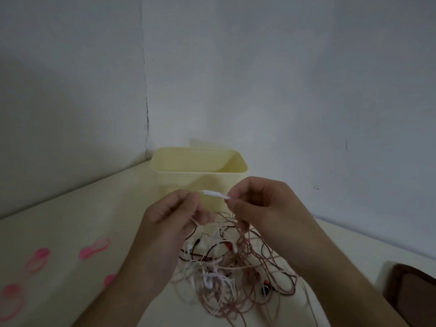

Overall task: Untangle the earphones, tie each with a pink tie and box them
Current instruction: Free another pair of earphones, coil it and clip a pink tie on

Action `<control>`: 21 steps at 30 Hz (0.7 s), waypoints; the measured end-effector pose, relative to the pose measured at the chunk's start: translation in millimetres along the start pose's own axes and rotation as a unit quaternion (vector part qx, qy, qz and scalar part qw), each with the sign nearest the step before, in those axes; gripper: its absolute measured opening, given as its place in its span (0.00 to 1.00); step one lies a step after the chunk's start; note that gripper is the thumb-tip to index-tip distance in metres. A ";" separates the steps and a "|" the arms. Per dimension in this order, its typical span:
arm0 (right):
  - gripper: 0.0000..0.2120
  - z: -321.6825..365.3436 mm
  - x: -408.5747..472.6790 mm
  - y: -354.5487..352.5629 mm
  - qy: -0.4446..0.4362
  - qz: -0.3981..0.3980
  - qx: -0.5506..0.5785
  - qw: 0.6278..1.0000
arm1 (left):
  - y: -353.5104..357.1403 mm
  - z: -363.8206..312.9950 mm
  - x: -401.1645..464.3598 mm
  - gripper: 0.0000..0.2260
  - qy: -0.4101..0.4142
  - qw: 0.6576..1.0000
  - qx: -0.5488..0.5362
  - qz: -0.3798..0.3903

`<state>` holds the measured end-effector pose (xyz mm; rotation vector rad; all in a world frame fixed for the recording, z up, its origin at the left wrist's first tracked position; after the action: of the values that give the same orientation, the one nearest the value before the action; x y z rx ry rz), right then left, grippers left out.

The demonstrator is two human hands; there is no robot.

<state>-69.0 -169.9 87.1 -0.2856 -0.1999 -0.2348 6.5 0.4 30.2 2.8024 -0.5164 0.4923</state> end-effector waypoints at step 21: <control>0.25 11.5 -0.9 -24.5 -0.003 -0.162 0.087 0.983 | -9.9 0.2 4.9 0.19 0.009 0.998 -0.017 -0.058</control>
<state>-78.1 -189.1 103.9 -0.0774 -0.2712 -0.5361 14.7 7.8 30.0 2.7737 -0.3532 0.4793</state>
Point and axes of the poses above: each hand's wrist, its own x-axis towards the middle knuckle, its own y-axis out of the palm, z = x × y, the point moved 3 cm from there along x, towards the middle knuckle, and after that the axes turned 7 degrees about x, right-handed, at the moved point
